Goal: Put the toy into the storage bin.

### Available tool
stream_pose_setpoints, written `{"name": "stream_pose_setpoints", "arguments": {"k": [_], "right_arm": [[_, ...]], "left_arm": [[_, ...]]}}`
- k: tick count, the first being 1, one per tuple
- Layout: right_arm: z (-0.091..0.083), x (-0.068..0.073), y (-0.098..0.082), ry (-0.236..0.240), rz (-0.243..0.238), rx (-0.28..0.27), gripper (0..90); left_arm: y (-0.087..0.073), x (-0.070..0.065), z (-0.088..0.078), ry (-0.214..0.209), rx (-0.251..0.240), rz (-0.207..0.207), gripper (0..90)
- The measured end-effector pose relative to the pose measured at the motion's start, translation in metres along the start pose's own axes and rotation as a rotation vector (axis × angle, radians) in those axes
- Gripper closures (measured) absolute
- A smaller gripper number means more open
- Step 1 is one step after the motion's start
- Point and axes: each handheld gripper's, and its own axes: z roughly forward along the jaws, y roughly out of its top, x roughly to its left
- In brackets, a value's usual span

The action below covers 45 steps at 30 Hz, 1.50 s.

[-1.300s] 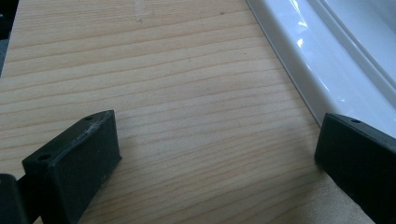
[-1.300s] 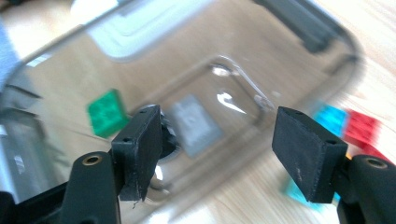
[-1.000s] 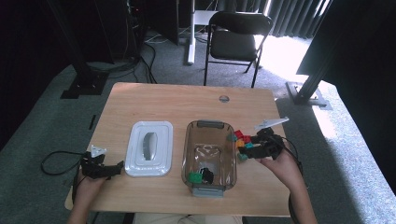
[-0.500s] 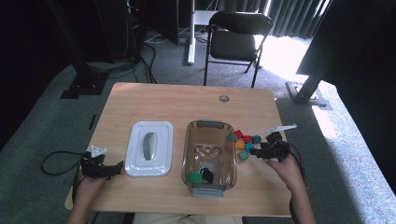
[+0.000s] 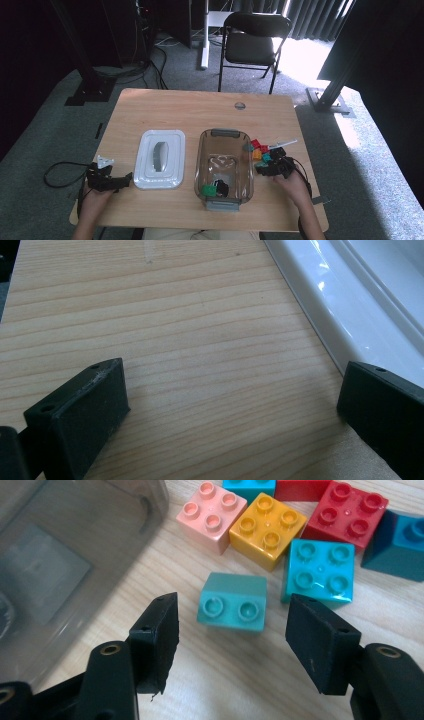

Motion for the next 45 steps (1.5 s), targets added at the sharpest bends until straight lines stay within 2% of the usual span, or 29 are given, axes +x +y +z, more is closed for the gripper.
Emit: {"name": "stream_pose_setpoints", "arguments": {"k": [7, 9, 10, 11, 15, 17, 22, 23, 26, 27, 35, 45], "right_arm": [[0.011, 0.001, 0.004, -0.026, -0.023, 0.042, 43.9], [0.014, 0.001, 0.005, -0.03, -0.029, 0.053, 47.1], [0.016, 0.001, 0.005, -0.034, -0.034, 0.058, 52.6], [0.016, 0.001, 0.004, -0.032, -0.04, 0.06, 56.2], [0.012, 0.003, 0.005, -0.062, -0.055, 0.065, 58.4], [0.009, 0.004, 0.005, -0.049, -0.069, 0.066, 58.5], [-0.003, 0.007, 0.004, -0.047, -0.1, 0.072, 58.6], [-0.013, 0.008, 0.004, -0.04, -0.114, 0.063, 58.6], [-0.02, 0.008, 0.004, -0.03, -0.123, 0.059, 58.6], [-0.029, 0.009, 0.006, -0.026, -0.13, 0.043, 58.7], [-0.07, 0.018, 0.015, -0.008, -0.177, -0.049, 58.7], [-0.106, 0.039, 0.032, 0.047, -0.28, -0.112, 58.7]], "left_arm": [[0.0, 0.0, 0.0, 0.0, 0.0, 0.0, 0.5], [0.0, 0.0, 0.0, 0.0, 0.0, 0.0, 0.5], [0.0, 0.0, 0.0, 0.0, 0.0, 0.0, 0.5], [0.0, 0.0, 0.0, 0.0, 0.0, 0.0, 0.5], [0.0, 0.0, 0.0, 0.0, 0.0, 0.0, 0.5], [0.0, 0.0, 0.0, 0.0, 0.0, 0.0, 0.5], [0.0, 0.0, 0.0, 0.0, 0.0, 0.0, 0.5], [0.0, 0.0, 0.0, 0.0, 0.0, 0.0, 0.5], [0.0, 0.0, 0.0, -0.001, -0.001, 0.0, 0.5], [0.0, 0.0, 0.0, 0.0, 0.0, 0.0, 0.5], [0.0, 0.0, 0.0, 0.0, 0.0, 0.0, 0.5], [0.0, 0.0, 0.0, 0.0, 0.0, 0.0, 0.5]]}}
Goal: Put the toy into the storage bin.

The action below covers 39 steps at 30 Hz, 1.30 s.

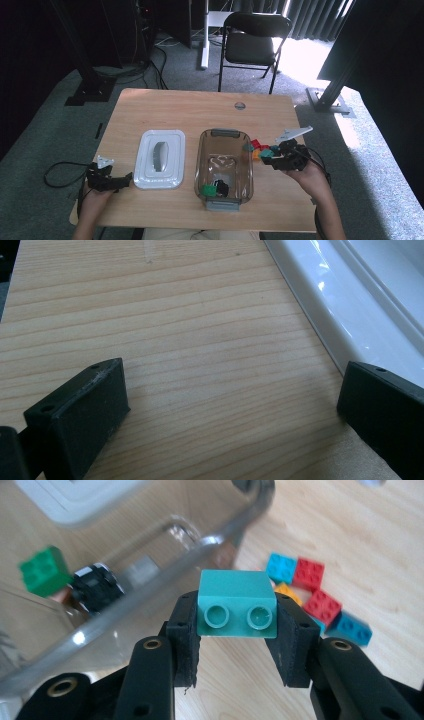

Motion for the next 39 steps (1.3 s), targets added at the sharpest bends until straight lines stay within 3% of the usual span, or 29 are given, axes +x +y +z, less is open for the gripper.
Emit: {"name": "stream_pose_setpoints", "arguments": {"k": [3, 11, 17, 26, 39], "right_arm": [[-0.007, 0.005, 0.007, 0.027, -0.029, -0.021, 58.7], [-0.014, 0.021, 0.019, 0.045, -0.109, -0.031, 58.7], [-0.015, 0.031, 0.027, 0.1, -0.16, -0.03, 58.7], [-0.01, 0.048, 0.04, 0.17, -0.246, 0.017, 58.7], [0.016, 0.078, 0.053, 0.296, -0.374, 0.125, 58.7]], "left_arm": [[0.0, 0.0, 0.0, 0.0, -0.001, -0.001, 0.5], [0.0, 0.0, 0.0, -0.002, 0.001, 0.0, 0.5], [0.0, 0.0, 0.0, 0.0, 0.001, 0.0, 0.5], [0.0, 0.0, 0.0, 0.0, 0.002, 0.0, 0.5], [0.0, 0.0, 0.0, 0.0, 0.0, 0.0, 0.5]]}}
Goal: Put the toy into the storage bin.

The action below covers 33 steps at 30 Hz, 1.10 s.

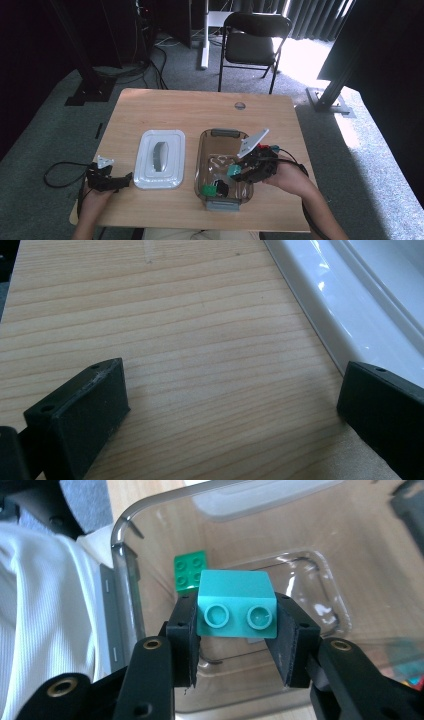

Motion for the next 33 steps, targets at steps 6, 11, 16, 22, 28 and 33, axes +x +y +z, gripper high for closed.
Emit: {"name": "stream_pose_setpoints", "arguments": {"k": [6, 11, 16, 22, 28, 33], "right_arm": [[0.015, 0.001, 0.007, 0.036, -0.027, 0.075, 58.7], [0.029, 0.002, 0.008, 0.068, -0.035, 0.106, 58.7], [0.045, 0.003, 0.011, 0.095, -0.051, 0.152, 58.6], [0.063, 0.003, 0.013, 0.126, -0.067, 0.233, 58.6], [0.072, 0.002, 0.014, 0.142, -0.066, 0.265, 58.6], [0.08, 0.001, 0.015, 0.143, -0.081, 0.302, 58.6]], "left_arm": [[0.0, 0.0, 0.0, 0.0, 0.0, 0.0, 0.5], [0.0, 0.0, 0.0, 0.0, 0.0, 0.0, 0.5], [0.0, 0.0, 0.0, 0.0, 0.0, 0.0, 0.5], [0.0, 0.0, 0.0, 0.0, 0.0, 0.0, 0.5], [0.0, 0.0, 0.0, 0.0, 0.0, 0.0, 0.5], [0.0, 0.0, 0.0, 0.0, 0.0, 0.0, 0.5]]}}
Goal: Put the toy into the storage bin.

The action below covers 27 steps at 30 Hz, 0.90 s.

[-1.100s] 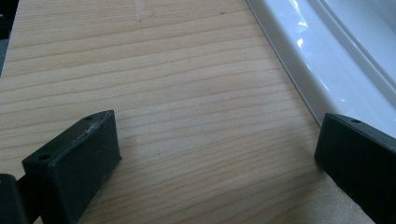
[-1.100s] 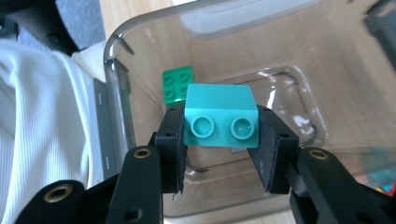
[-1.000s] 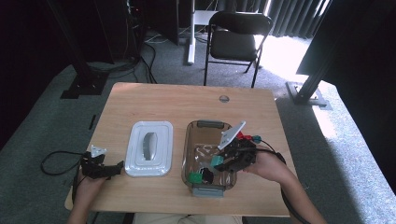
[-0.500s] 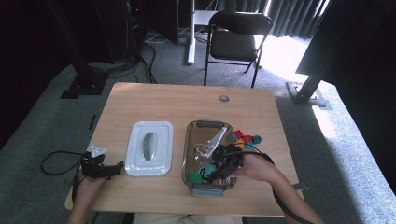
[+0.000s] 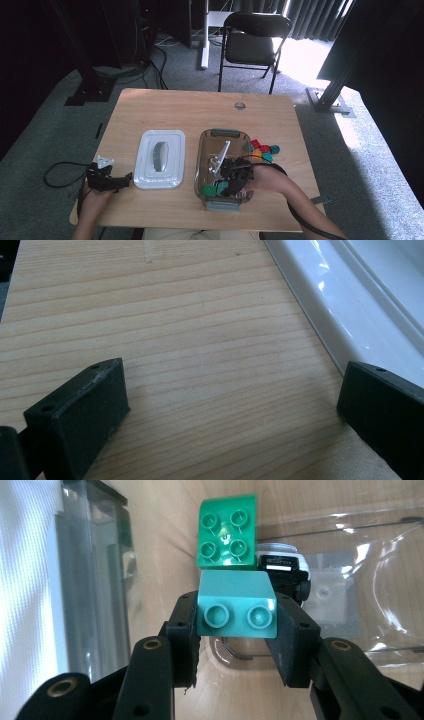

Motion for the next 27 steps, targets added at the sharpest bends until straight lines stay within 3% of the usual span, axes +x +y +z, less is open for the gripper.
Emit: {"name": "stream_pose_setpoints", "arguments": {"k": [13, 17, 27], "right_arm": [[0.013, 0.002, 0.007, 0.026, -0.04, 0.081, 58.5], [0.014, 0.001, 0.008, 0.046, -0.036, 0.093, 58.5], [0.015, 0.0, 0.008, 0.045, -0.031, 0.103, 57.4]], "left_arm": [[0.0, 0.0, 0.0, 0.0, -0.001, 0.0, 0.5], [0.0, 0.0, 0.0, 0.0, -0.001, 0.0, 0.5], [0.0, 0.0, 0.0, 0.0, -0.001, 0.0, 0.5]]}}
